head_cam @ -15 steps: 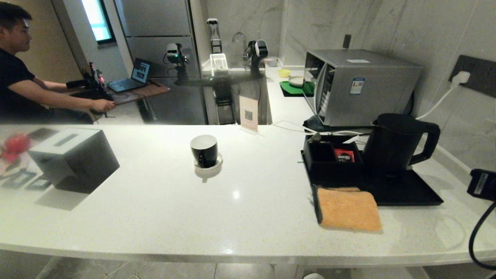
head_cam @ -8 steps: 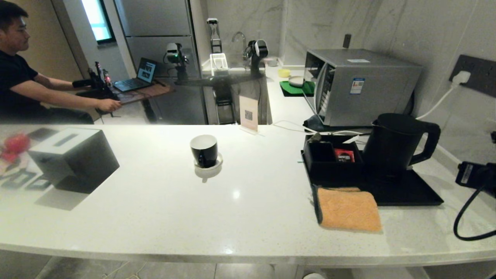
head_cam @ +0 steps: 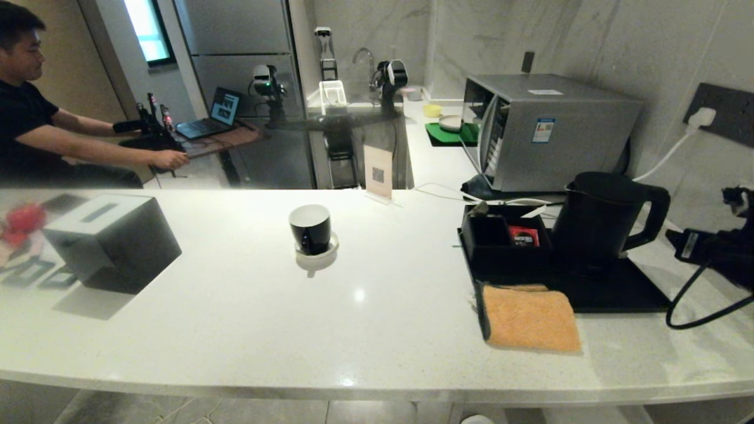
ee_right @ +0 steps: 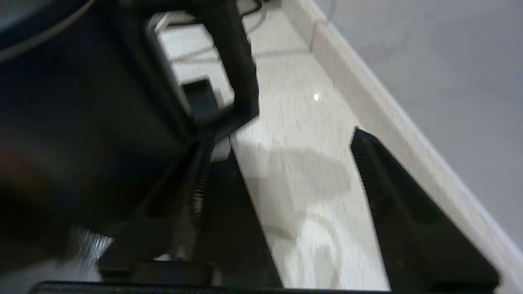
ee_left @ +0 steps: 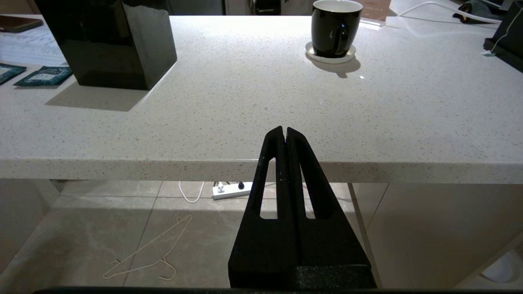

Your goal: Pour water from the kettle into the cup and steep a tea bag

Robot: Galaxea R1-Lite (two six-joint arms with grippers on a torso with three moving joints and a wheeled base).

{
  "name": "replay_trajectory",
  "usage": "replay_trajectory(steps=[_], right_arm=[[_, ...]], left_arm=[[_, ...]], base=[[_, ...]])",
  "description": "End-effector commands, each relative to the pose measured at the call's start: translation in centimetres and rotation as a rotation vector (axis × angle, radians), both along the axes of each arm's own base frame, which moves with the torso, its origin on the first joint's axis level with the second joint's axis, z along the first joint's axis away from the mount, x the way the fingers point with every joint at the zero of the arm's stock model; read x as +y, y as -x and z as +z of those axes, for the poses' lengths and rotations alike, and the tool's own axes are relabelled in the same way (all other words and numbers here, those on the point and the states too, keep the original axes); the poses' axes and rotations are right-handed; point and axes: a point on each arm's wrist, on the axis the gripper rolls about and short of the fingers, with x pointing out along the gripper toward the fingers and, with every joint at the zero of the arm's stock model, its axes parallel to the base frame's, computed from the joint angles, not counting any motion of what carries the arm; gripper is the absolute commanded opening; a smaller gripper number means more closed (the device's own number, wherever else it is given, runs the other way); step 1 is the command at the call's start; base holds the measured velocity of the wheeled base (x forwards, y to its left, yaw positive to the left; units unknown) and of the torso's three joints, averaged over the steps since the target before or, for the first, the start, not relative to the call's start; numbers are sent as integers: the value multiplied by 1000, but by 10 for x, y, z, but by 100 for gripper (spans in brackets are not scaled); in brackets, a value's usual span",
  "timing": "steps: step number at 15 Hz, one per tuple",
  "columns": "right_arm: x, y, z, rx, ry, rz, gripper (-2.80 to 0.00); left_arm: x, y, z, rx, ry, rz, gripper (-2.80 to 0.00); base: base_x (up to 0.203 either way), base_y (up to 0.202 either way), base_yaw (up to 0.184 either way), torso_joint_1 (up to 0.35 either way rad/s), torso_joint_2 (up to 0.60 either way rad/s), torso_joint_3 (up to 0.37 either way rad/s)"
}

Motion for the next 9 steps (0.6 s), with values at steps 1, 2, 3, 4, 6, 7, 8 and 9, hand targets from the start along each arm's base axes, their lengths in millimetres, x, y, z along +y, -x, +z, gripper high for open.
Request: replay_trajectory(steps=[1,2,3,4,6,7,8,9], right_arm=[[-7,-19,-8,-3,1,-1,0],[-9,-25,-9,-8,3,-1,0],[-11,-30,-10,-12,5,-1,0],[-13,-35,-10,-19,8,-1,0],[-15,-42,-13,-20,11,-13,0],[-17,-45,-14,-22,13,-22,0],[-18,-48,-15,-33,18,-27,0],[-19,-52,-16,-44,22,-28,0]], left_arm=[[0,0,0,0,1,0,-280],[0,0,0,0,1,0,-280],[0,0,0,0,1,0,-280],[0,0,0,1,1,0,-280],[0,0,0,0,1,0,-280],[0,0,0,0,1,0,-280],[0,0,0,1,1,0,-280],[0,0,0,0,1,0,-280]], base=[[0,0,0,0,0,0],[0,0,0,0,0,0],[0,0,0,0,0,0],[0,0,0,0,0,0],[0,0,0,0,0,0],[0,0,0,0,0,0],[0,0,0,0,0,0],[0,0,0,0,0,0]])
